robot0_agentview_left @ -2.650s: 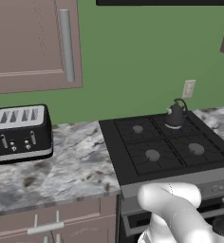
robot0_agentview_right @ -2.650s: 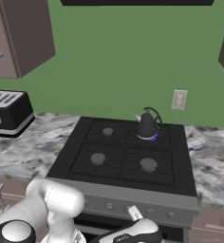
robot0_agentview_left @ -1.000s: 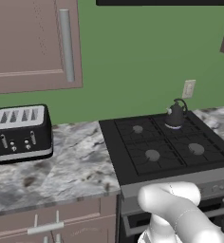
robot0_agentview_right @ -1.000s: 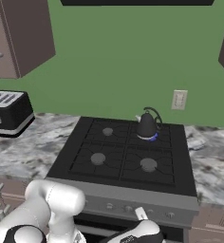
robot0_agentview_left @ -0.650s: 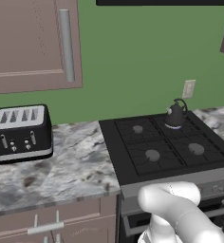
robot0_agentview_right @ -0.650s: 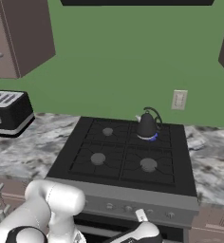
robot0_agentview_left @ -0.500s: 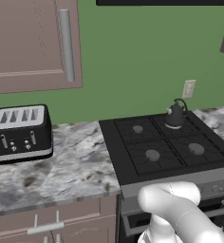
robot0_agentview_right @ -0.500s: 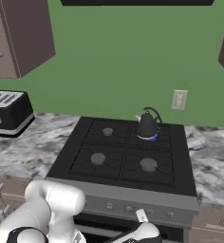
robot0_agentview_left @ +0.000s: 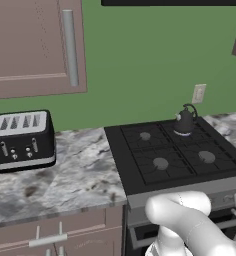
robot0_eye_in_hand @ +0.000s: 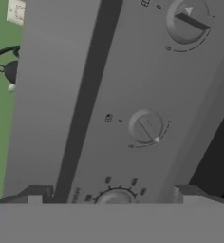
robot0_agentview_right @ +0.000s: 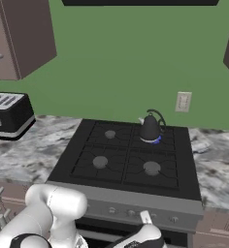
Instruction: Lower the heat of the kettle.
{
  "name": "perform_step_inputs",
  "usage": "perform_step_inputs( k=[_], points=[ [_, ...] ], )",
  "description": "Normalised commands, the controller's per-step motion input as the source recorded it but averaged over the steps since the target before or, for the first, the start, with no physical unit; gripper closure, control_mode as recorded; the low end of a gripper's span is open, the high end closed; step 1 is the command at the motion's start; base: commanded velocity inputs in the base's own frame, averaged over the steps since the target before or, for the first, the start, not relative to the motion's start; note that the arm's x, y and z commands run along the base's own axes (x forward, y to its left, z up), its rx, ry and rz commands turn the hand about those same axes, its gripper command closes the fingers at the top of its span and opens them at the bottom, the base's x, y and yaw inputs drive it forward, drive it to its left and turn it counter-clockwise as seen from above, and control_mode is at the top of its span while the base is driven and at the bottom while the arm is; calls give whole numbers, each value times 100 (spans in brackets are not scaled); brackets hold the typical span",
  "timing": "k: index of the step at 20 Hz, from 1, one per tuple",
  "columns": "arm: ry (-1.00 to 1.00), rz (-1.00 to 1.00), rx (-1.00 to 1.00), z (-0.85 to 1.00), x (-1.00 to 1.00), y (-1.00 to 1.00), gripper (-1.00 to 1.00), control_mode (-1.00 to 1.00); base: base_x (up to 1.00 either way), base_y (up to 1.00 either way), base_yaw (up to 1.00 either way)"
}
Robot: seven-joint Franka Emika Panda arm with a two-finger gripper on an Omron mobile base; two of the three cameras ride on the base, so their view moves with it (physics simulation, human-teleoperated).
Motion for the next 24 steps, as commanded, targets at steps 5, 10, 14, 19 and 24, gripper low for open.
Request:
perform_step_inputs(
  k=[5, 10, 14, 19, 24],
  points=[
    [0, -3, 1, -3, 12, -1, -100, -100, 0, 0, 0],
    [0, -1, 3, -7, 1, -11, -100, -100, 0, 0, 0],
    [0, 0, 2, -9, 2, -15, -100, -100, 0, 0, 0],
    [0, 0, 1, -5, 6, -18, -100, -100, 0, 0, 0],
    [0, 0, 0, -2, 12, -14, -100, -100, 0, 0, 0]
  ],
)
